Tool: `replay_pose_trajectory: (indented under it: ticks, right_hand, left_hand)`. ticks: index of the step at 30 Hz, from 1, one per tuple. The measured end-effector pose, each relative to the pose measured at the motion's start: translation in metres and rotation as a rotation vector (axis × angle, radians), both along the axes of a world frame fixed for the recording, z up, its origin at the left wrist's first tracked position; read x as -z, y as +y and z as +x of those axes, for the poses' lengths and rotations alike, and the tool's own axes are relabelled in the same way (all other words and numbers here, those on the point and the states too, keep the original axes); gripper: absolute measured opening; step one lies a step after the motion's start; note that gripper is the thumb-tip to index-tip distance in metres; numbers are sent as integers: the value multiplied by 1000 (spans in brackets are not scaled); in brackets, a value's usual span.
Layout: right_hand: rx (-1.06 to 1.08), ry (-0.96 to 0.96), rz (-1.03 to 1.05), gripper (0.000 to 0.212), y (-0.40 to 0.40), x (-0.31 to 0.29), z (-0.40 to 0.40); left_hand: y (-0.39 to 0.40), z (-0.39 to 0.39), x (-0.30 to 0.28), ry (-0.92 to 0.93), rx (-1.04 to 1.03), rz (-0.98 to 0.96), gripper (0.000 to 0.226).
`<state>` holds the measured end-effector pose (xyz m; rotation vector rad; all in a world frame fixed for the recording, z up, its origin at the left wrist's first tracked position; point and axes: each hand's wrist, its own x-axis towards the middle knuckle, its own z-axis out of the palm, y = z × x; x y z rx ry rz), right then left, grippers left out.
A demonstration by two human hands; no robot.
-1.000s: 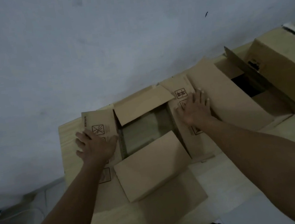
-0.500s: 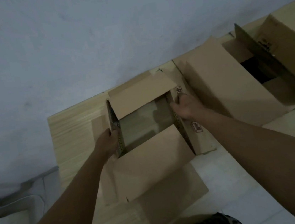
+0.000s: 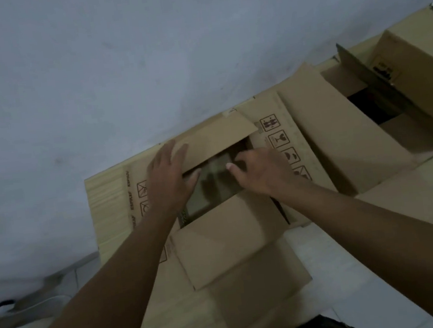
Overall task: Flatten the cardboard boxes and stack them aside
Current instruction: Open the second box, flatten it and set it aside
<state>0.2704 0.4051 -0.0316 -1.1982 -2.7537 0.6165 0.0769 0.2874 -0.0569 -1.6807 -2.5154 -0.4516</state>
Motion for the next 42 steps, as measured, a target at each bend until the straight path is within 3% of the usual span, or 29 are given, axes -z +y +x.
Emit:
replay_pose_trajectory:
  ticks: [3,8,14,20,25,28,31,34,40,42]
  right_hand:
    - [-177,-174,-232,57,-11,-4,-4]
    - [-223,-264,-196,61,-33,-23,0]
    - [-161,-309,-165,50,-50,-65,20]
    - [-170,-499,-357,57,-79,-86,49]
    - [-132,-490,-568,79,-94,-63,64]
    - [-113,-493,-619,90,-106,-36,67]
    - [-167,-544,-464,96,-118,-9,68]
    - [-189,-464,-75,93,-129,24,70]
    - [6,66,377,71,-145,85,73]
    - [54,192,464,64,-143,96,69]
  left_hand:
    - [12,6,-2,116,224,3,46]
    - [15,-1,-6,135,313,-35,36]
    - [27,-19,-45,127,329,20,59]
    - [59,-40,-54,239,282,140,74]
    - [77,-50,-30,359,159,-49,80]
    - [84,-51,-6,291,121,-243,83]
    - [89,-53,13,144,120,-382,78]
    - [90,-52,26,6,152,-361,68]
    - [90,-58,40,-24,167,-149,17]
    - [90,-57,45,-40,136,-116,16]
